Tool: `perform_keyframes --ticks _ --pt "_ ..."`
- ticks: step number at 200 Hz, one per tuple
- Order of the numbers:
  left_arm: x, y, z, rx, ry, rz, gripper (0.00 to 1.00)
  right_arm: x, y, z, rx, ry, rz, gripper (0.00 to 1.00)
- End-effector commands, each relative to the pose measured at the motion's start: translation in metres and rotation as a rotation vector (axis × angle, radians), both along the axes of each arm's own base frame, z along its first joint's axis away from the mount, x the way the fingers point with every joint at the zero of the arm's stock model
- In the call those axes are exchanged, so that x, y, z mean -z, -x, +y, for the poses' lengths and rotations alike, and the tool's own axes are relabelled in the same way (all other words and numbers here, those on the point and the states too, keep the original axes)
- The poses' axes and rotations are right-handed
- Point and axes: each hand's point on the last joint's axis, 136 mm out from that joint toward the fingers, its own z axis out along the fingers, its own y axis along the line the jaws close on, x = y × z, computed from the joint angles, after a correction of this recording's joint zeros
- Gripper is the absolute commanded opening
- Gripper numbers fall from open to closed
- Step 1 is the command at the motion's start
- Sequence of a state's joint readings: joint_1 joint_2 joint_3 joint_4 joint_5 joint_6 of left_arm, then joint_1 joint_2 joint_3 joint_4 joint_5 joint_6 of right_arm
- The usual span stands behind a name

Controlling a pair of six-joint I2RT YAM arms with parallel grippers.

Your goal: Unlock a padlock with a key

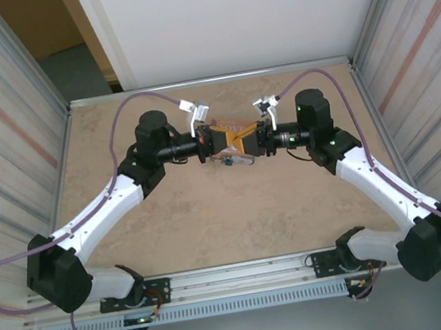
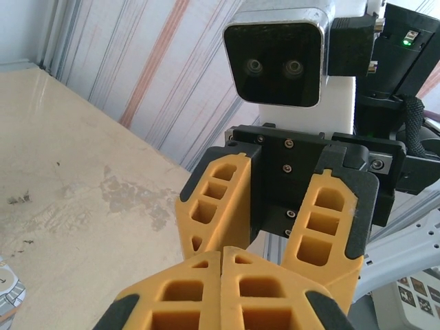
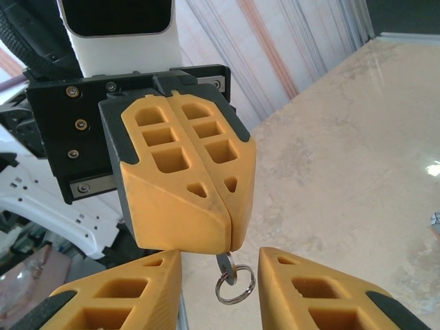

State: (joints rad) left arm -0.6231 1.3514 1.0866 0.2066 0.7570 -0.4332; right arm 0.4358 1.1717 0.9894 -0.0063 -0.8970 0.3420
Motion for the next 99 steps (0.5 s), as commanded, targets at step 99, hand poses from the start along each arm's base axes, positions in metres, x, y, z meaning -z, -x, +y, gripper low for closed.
perform_keyframes --ticks 99 --pt "-0.017 0.007 0.006 -0.017 0.038 -0.056 0.0 0.006 0.002 0.007 -0.023 -0.009 0.02 0.32"
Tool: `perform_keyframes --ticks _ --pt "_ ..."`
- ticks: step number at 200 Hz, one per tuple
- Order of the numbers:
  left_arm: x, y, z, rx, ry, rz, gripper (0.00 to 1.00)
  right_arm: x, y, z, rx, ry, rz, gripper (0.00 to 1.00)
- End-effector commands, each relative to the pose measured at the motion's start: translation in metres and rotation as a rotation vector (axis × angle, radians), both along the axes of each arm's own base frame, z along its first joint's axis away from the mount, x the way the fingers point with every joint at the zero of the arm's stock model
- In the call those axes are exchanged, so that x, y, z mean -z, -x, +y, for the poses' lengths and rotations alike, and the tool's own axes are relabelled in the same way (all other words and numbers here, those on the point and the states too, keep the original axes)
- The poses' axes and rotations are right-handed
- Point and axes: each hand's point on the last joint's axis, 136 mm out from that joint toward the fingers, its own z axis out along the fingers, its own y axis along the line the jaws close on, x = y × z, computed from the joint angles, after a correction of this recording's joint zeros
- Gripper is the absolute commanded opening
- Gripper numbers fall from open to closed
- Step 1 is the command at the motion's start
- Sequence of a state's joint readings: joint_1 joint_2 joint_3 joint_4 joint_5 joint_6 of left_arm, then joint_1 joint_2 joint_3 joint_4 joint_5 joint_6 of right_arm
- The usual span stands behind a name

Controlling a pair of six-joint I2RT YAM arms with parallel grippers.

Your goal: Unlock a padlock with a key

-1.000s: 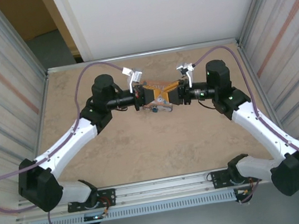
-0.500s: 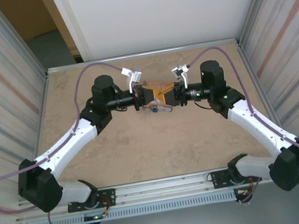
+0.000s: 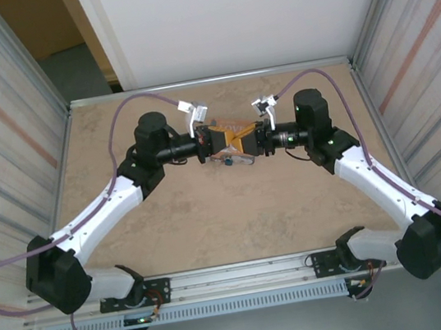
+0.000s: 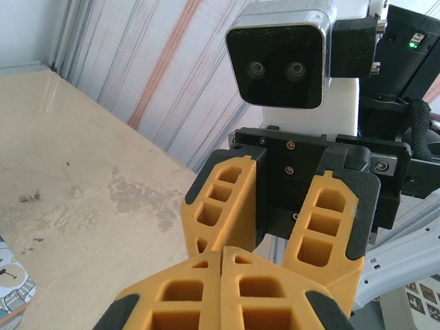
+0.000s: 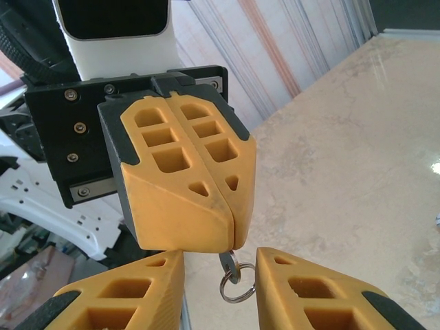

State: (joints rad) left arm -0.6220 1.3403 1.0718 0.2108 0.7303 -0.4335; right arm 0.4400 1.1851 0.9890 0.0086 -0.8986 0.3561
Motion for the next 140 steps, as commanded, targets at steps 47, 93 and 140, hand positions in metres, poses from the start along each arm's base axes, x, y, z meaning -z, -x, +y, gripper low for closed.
perform_keyframes --ticks 47,93,140 --pt "-0.019 0.008 0.005 -0.013 0.039 -0.058 0.0 0.002 0.001 -0.007 0.018 -0.026 0.004 0.37" --pt "-0.018 0.006 0.006 -0.024 0.038 -0.058 0.0 -0.003 0.002 -0.007 0.013 -0.048 -0.001 0.39" --pt "-0.019 0.006 0.006 -0.026 0.039 -0.057 0.0 -0.006 0.001 -0.002 -0.001 -0.053 -0.007 0.36"
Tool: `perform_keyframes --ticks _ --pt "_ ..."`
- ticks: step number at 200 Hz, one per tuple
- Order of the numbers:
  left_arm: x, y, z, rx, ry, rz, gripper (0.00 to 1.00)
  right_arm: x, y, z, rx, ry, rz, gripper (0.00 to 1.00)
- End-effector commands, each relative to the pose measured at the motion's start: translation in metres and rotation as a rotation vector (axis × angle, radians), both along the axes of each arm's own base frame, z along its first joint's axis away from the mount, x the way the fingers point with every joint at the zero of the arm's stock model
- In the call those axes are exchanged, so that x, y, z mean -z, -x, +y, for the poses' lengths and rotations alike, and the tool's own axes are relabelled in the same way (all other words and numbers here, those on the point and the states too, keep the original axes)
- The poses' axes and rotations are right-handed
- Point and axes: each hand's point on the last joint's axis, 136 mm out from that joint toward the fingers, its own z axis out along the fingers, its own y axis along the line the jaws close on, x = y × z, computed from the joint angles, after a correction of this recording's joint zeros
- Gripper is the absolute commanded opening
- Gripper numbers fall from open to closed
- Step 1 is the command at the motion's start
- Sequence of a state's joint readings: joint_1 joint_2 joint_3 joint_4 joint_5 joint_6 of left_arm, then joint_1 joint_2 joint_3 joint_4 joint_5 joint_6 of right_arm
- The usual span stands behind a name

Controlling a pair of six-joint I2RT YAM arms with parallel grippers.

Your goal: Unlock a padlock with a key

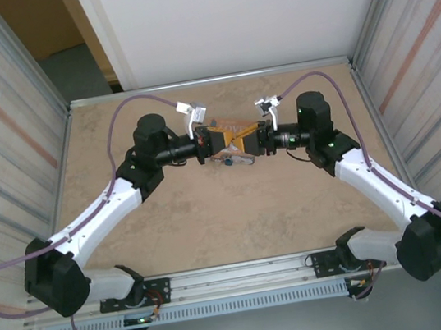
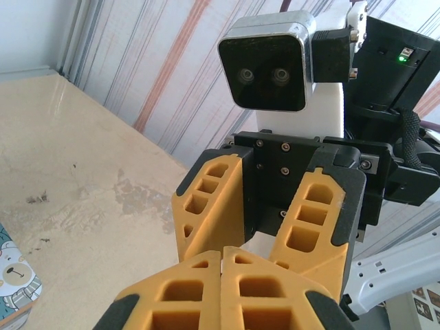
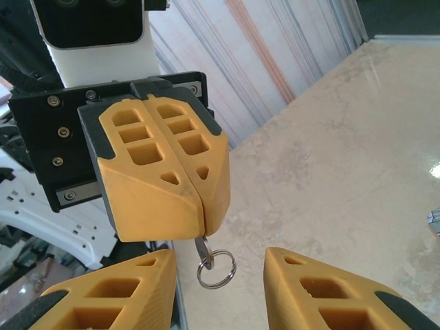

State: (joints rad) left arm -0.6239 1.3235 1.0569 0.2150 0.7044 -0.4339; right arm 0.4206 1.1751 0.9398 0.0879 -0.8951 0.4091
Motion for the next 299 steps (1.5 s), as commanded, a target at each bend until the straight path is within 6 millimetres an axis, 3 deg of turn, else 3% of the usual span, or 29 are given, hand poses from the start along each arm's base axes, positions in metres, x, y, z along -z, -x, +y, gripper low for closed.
perform_keyframes --ticks 1,107,223,261,299 --pt "-0.019 0.007 0.003 -0.003 0.038 -0.051 0.0 -0.01 0.007 0.004 -0.031 -0.025 -0.02 0.36" --pt "-0.018 0.006 0.003 -0.004 0.037 -0.049 0.0 -0.008 0.005 0.013 -0.055 -0.023 -0.011 0.25" --pt "-0.018 0.004 0.007 -0.035 0.04 -0.055 0.0 -0.001 0.003 0.009 -0.019 0.009 -0.016 0.0" --pt "-0.018 0.003 0.013 -0.073 0.043 -0.061 0.11 0.007 -0.003 0.0 0.022 0.027 -0.008 0.0" --pt "-0.018 -0.004 0.028 -0.141 0.054 -0.054 0.33 0.021 -0.004 -0.005 0.024 0.102 -0.003 0.0"
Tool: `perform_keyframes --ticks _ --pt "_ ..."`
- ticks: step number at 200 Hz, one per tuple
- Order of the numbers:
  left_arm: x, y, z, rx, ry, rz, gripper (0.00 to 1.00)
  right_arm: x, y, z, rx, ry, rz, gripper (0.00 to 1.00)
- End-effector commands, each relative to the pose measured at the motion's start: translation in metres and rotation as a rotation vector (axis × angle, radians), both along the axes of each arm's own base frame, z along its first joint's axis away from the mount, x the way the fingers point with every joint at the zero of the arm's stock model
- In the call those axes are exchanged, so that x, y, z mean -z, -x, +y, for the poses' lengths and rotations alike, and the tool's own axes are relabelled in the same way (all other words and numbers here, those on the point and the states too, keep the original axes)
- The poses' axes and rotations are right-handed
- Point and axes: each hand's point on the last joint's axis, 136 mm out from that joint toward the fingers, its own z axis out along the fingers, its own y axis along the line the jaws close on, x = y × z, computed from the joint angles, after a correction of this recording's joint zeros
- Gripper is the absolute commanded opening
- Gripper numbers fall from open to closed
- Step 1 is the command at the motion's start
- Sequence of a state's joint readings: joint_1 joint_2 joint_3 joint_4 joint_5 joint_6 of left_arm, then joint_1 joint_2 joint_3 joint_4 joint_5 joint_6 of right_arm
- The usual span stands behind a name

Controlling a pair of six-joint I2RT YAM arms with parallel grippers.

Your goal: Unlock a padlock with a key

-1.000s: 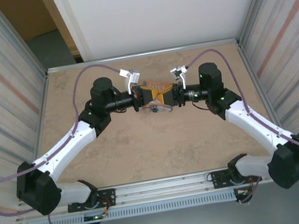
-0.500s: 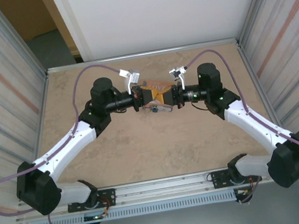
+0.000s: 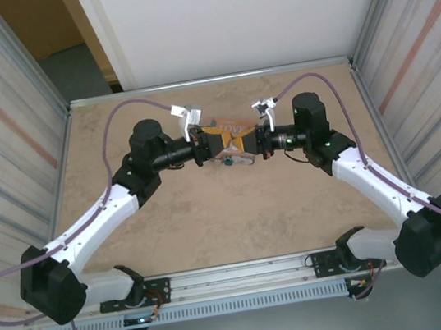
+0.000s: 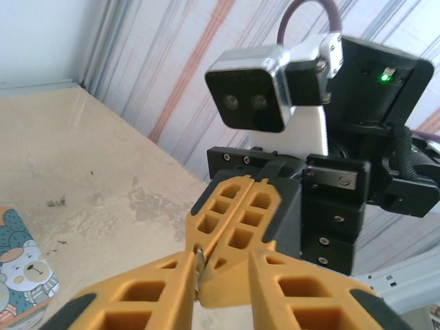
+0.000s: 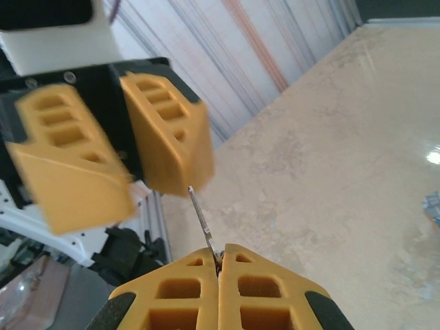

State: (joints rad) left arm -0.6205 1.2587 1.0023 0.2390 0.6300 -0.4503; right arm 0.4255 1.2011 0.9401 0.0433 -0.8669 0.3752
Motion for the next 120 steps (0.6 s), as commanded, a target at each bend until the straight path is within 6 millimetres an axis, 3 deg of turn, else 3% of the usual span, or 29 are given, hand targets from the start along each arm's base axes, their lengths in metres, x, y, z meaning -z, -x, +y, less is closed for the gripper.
perform_keyframes --ticks 1,27,47,120 --pt "-0.014 -0.003 0.015 -0.064 0.037 -0.038 0.33 0.004 0.002 -0.006 0.006 0.061 -0.031 0.0" --pt "-0.008 -0.007 0.031 -0.143 0.006 -0.043 0.42 0.022 -0.001 -0.014 0.021 0.162 -0.023 0.0" --pt "0.008 -0.008 0.044 -0.212 -0.066 -0.045 0.45 0.039 -0.005 -0.021 0.027 0.246 -0.008 0.0" --pt "0.11 -0.013 0.09 -0.43 -0.312 0.087 0.61 0.102 -0.038 -0.031 0.046 0.445 0.159 0.0"
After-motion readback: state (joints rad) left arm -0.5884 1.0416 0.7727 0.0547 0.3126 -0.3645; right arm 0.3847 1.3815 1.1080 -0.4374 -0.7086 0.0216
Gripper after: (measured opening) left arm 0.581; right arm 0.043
